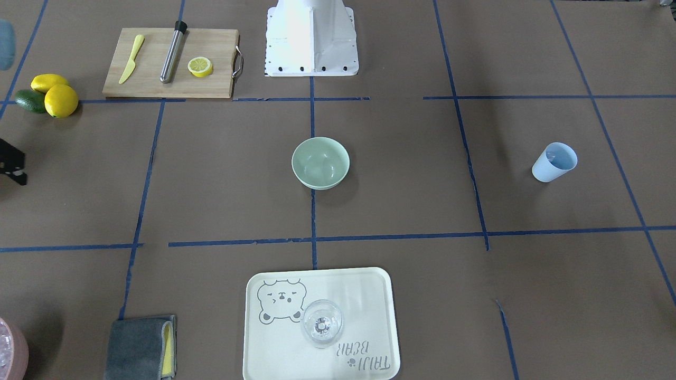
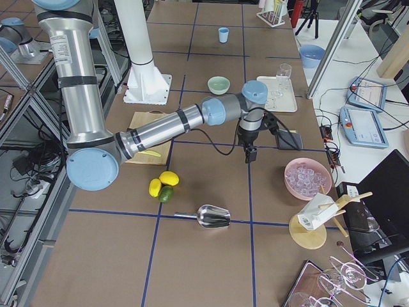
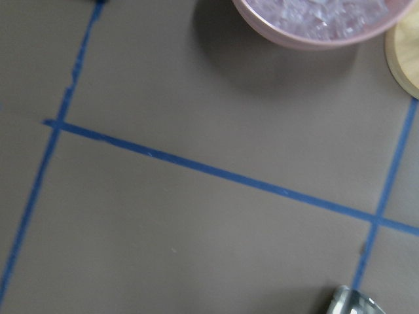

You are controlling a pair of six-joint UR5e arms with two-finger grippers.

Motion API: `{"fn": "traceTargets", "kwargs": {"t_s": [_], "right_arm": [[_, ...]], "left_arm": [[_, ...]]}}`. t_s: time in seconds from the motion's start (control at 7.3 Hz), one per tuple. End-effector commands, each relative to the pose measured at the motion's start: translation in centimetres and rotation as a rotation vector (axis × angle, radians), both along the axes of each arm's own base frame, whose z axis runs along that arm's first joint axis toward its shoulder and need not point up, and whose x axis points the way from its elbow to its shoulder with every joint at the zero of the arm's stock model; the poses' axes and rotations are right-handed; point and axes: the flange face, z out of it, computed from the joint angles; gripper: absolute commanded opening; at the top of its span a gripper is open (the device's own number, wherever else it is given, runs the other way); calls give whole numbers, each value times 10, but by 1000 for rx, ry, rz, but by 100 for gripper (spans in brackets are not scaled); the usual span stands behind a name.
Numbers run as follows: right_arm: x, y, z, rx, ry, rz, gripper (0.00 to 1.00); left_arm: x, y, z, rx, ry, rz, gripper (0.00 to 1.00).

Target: Pour ice into bowl

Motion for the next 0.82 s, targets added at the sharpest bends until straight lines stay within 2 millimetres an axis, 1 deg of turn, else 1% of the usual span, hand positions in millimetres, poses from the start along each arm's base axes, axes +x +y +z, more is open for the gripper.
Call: {"fn": "traceTargets", "kwargs": {"t_s": [0.0, 0.14, 0.27, 0.41, 0.55, 0.68], "right_arm": [[86, 65, 87, -124, 25, 86, 100], [115, 79, 94, -155, -37, 157, 100], [120, 89, 102, -179, -84, 169, 100], [121, 93, 106, -187, -82, 171, 100], [122, 93, 106, -188, -83, 175, 100], [123, 93, 106, -189, -81, 178, 100]], "left_arm": [[1, -25, -38, 90, 3, 2, 100], [1, -43, -57, 144, 8, 0, 100], [3, -51, -72, 217, 9, 8, 100], [4, -55, -90, 388, 8, 8, 100], [4, -56, -99, 571, 2, 2, 100], [8, -62, -97, 541, 54, -56, 100]]}}
